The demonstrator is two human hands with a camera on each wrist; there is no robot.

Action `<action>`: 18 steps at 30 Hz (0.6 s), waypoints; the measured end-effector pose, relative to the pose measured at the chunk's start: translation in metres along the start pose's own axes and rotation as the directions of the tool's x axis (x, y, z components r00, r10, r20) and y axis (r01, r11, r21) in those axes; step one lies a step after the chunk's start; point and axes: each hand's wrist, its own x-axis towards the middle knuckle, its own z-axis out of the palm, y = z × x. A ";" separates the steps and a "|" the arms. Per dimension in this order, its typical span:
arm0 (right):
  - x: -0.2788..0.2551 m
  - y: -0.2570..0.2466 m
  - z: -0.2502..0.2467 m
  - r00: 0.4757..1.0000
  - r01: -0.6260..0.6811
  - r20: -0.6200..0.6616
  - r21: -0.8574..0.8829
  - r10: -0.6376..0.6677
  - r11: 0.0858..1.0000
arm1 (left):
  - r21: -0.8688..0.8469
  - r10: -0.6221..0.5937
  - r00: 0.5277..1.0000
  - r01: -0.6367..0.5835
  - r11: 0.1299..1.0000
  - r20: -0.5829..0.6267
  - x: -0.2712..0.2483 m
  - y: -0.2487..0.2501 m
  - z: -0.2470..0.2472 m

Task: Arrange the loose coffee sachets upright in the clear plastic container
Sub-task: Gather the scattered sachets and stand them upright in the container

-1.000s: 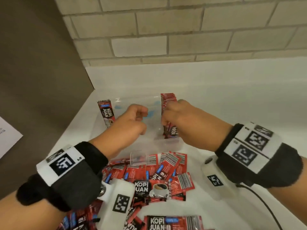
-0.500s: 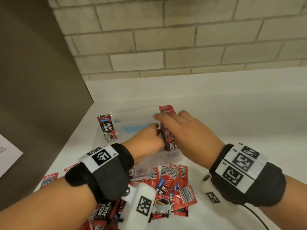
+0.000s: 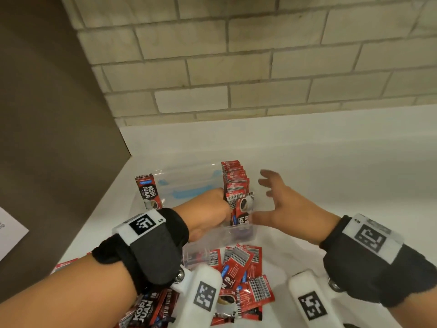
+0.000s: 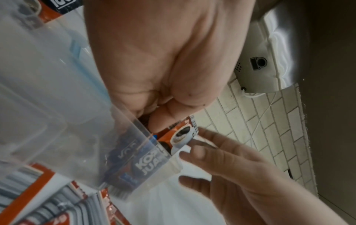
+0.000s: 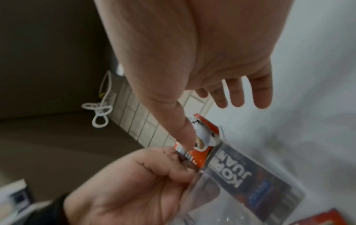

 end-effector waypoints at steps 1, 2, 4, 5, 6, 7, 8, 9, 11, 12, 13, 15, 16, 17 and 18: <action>0.001 0.000 0.000 0.998 -0.043 0.041 0.052 0.041 0.998 | 0.009 -0.014 1.000 0.014 1.000 -0.011 0.000 0.000 0.000; 0.001 0.001 0.000 0.995 -0.073 0.073 0.101 0.066 0.992 | 0.021 -0.025 0.999 0.025 0.999 -0.022 0.001 0.000 0.002; 0.001 0.003 0.001 0.989 -0.096 0.127 0.211 0.070 0.973 | 0.042 -0.029 0.998 0.031 0.999 -0.054 0.001 0.004 0.006; 0.001 0.002 0.004 0.988 -0.091 0.146 0.270 0.053 0.959 | 0.036 -0.032 0.997 0.035 0.999 -0.077 0.001 0.006 0.007; 0.001 0.001 0.008 0.986 -0.090 0.164 0.313 0.040 0.946 | 0.020 -0.037 0.996 0.039 0.999 -0.086 0.001 0.006 0.009; -0.001 -0.001 0.010 0.982 -0.090 0.185 0.337 0.028 0.937 | 0.011 -0.037 0.996 0.038 0.999 -0.078 0.003 0.008 0.012; -0.002 -0.003 0.015 0.979 -0.078 0.203 0.336 0.008 0.939 | 0.005 -0.045 0.996 0.045 0.999 -0.079 0.004 0.007 0.013; -0.003 -0.004 0.021 0.980 -0.059 0.198 0.335 -0.010 0.940 | 0.014 -0.053 0.995 0.054 0.998 -0.084 0.006 0.007 0.013; -0.003 -0.002 0.026 0.981 -0.049 0.191 0.344 -0.019 0.938 | 0.045 -0.074 0.991 0.080 0.996 -0.107 0.008 0.009 0.014; -0.003 -0.002 0.026 0.982 -0.044 0.187 0.345 -0.022 0.938 | 0.074 -0.081 0.989 0.091 0.993 -0.125 0.008 0.011 0.014; -0.004 -0.003 0.023 0.984 -0.045 0.176 0.335 -0.016 0.941 | 0.108 -0.079 0.987 0.095 0.990 -0.142 0.007 0.013 0.014; -0.005 -0.001 0.017 0.985 -0.075 0.171 0.310 0.022 0.948 | 0.153 -0.067 0.986 0.091 0.984 -0.151 0.005 0.016 0.015; -0.007 0.000 0.013 0.986 -0.087 0.161 0.296 0.040 0.951 | 0.167 -0.059 0.987 0.084 0.982 -0.147 0.002 0.018 0.014; -0.009 0.003 0.011 0.988 -0.088 0.149 0.275 0.048 0.958 | 0.189 -0.055 0.988 0.082 0.979 -0.144 -0.002 0.019 0.014; -0.013 0.004 0.009 0.991 -0.084 0.125 0.252 0.054 0.964 | 0.210 -0.053 0.988 0.083 0.974 -0.147 -0.007 0.018 0.013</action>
